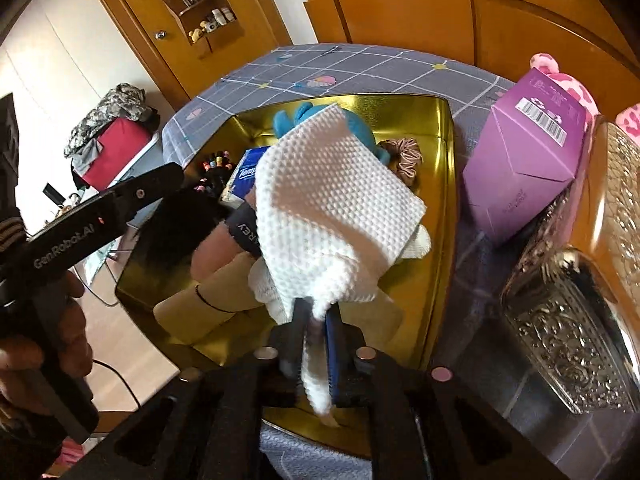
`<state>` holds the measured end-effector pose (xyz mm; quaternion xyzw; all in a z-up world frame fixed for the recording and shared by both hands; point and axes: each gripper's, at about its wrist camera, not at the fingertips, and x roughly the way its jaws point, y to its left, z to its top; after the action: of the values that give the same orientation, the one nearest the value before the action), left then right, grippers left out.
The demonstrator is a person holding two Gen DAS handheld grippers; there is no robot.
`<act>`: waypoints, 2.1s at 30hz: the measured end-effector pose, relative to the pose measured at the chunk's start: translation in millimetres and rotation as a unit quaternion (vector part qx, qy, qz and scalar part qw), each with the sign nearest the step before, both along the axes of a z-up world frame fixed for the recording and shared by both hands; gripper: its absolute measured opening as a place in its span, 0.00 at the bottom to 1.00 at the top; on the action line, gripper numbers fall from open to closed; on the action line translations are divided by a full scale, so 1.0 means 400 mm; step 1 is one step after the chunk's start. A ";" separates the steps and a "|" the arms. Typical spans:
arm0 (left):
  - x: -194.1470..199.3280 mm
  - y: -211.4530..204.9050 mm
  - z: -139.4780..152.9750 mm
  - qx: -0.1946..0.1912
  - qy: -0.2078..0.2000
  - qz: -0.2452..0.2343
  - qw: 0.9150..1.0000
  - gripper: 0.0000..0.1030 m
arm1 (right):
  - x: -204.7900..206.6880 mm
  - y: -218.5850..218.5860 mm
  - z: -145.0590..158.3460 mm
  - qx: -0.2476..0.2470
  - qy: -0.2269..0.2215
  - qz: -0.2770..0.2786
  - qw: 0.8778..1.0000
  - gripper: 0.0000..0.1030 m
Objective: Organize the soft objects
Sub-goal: 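Lower the white paper towel into the gold tray and open the right tool, then grasp the red Santa sock with the left tool while the right moves toward the white block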
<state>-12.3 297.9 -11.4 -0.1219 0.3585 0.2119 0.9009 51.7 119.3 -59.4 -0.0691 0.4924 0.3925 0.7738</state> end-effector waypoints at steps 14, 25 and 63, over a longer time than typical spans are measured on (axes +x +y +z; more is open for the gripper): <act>-0.013 -0.041 0.042 0.029 -0.022 -0.015 0.999 0.84 | -0.056 -0.079 0.085 0.003 -0.082 -0.048 0.995 0.29; -0.020 -0.154 0.063 0.074 -0.032 -0.081 0.993 0.87 | -0.055 -0.207 0.143 0.011 -0.123 -0.116 0.986 0.29; 0.110 -1.031 -0.013 0.022 0.002 -0.582 0.813 0.94 | -0.194 -1.240 0.172 0.028 -0.065 -0.579 0.812 0.34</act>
<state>31.9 -114.4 -16.5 0.1298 0.3600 -0.3441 0.8574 -26.1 -376.5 9.3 0.2252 0.3782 -0.1195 0.8899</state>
